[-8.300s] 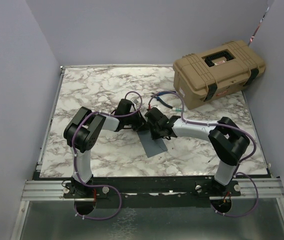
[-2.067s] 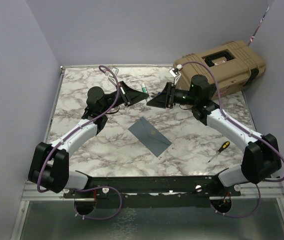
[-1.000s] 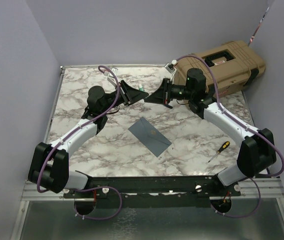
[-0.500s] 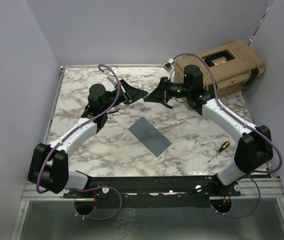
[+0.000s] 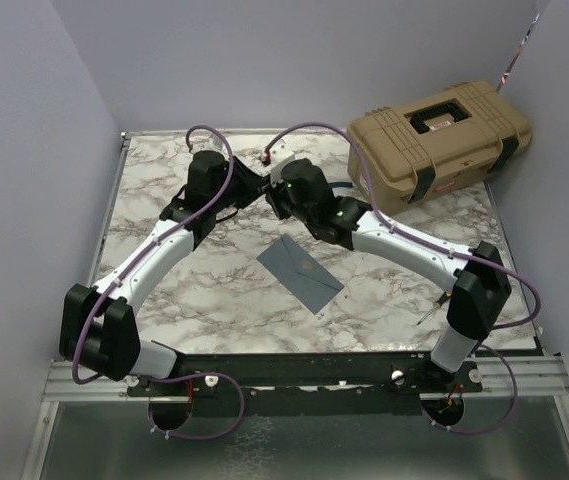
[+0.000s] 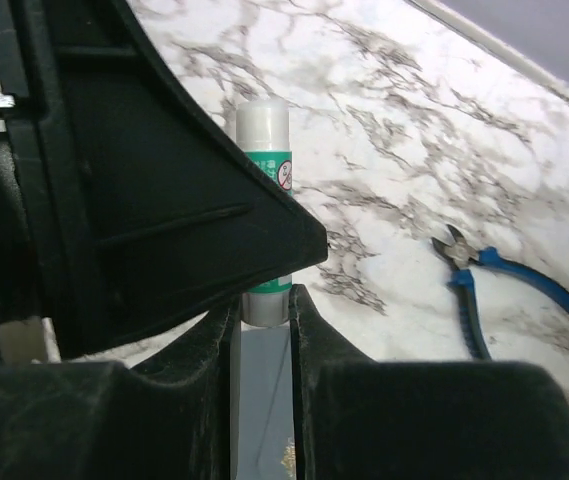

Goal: Place the letter into the envelope and seal it

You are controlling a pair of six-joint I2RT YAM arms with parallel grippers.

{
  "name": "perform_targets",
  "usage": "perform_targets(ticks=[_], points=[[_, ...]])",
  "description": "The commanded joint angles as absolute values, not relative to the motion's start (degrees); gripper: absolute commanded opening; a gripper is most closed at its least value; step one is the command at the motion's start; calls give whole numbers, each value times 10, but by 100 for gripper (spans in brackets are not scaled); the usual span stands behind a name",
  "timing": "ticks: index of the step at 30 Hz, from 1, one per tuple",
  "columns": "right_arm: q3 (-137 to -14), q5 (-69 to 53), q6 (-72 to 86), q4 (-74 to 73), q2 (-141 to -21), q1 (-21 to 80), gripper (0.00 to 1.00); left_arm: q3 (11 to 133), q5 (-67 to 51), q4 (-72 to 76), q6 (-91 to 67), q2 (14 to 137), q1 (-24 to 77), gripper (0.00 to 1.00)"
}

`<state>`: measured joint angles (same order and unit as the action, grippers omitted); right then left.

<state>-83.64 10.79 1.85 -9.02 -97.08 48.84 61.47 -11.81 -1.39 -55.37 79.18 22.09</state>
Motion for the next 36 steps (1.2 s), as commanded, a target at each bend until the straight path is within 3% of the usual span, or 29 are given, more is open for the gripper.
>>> perform_targets(ticks=[1, 5, 9, 16, 22, 26, 30, 36], points=[[-886, 278, -23, -167, -1001, 502, 12, 652, -58, -71, -562, 789, 217, 0], [-856, -22, 67, -144, -921, 445, 67, 657, -72, -67, -529, 789, 217, 0], [-816, -218, 130, -106, -855, 390, 79, 660, -104, -45, -473, 780, 217, 0], [-715, -420, 327, 63, -805, 307, 80, 633, -251, 98, -424, 747, 215, 0], [-654, -483, 445, 209, -811, 293, 78, 623, -391, 240, -455, 743, 215, 0], [-650, -509, 471, 270, -813, 293, 65, 624, -439, 289, -479, 745, 215, 0], [-657, -524, 495, 325, -817, 294, 59, 628, -469, 324, -507, 752, 215, 0], [-654, -528, 533, 384, -842, 293, 40, 625, -466, 343, -518, 754, 214, 0]])
